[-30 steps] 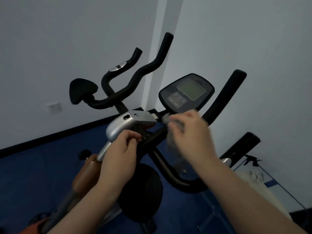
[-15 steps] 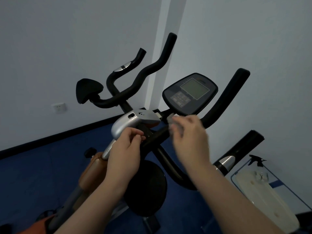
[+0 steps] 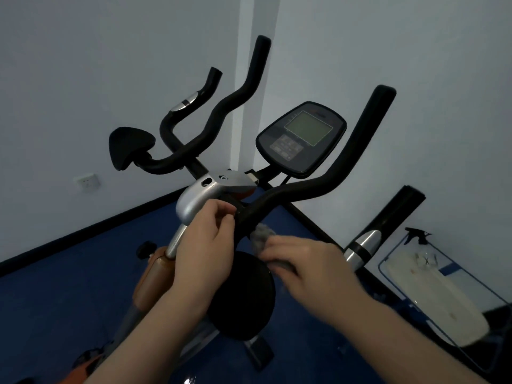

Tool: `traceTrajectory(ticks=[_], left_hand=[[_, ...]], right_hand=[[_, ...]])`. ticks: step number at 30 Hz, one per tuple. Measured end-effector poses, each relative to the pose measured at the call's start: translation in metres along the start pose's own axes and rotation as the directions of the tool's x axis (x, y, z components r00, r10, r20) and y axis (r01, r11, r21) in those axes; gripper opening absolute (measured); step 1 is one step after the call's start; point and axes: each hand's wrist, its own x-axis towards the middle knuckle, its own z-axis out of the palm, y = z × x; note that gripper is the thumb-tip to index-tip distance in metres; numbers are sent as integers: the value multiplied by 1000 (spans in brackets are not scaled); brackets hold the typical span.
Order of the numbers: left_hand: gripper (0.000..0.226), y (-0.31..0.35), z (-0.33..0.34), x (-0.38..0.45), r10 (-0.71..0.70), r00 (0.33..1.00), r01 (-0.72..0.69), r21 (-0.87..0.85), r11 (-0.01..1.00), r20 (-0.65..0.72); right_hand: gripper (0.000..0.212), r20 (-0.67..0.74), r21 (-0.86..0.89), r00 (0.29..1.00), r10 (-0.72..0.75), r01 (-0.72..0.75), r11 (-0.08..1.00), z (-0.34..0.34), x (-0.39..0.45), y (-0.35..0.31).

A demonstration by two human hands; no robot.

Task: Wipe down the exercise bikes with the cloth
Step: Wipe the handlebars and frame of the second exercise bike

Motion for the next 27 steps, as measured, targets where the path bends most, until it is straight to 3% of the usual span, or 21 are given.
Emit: traceTrajectory(ticks=[4,8,13,14,15,16,18,20,24,27], left_hand=[[15,5,1,-3,55,998,-56,68,996,28],[13,9,5,7,129,989,-139,134,981,77],[14,34,29,45,223,958,-251,153,956,182],[14,40,36,52,225,954,-258,159,953,199],[14,45,43,60,223,950,-263,175,949,217],[14,46,48,64,227,944,-276,196,941,240],[14,40,57,70,197,934,-281,271,921,297],[17,37,61,67,153,921,-306,421,854,359],[21,32,60,64,167,934,-297,423,856,317],[23,31,62,66,169,930,-309,448,839,326]], right_hand=[[27,16,-26,995,103,-102,994,-15,-2,9],[20,-23,-41,970,240,-241,970,8,34,-7],[19,203,-47,943,263,-259,965,-32,15,11],[18,158,32,945,285,-294,955,-43,16,14],[20,27,141,943,333,-333,932,-57,20,17],[23,-173,262,901,398,-347,901,-69,27,22],[32,-552,409,688,471,-269,872,-97,50,35],[37,-718,443,509,475,-193,876,-121,78,44],[35,-754,469,400,520,-225,854,-114,123,57],[27,-678,616,308,667,-258,745,-66,111,66]])
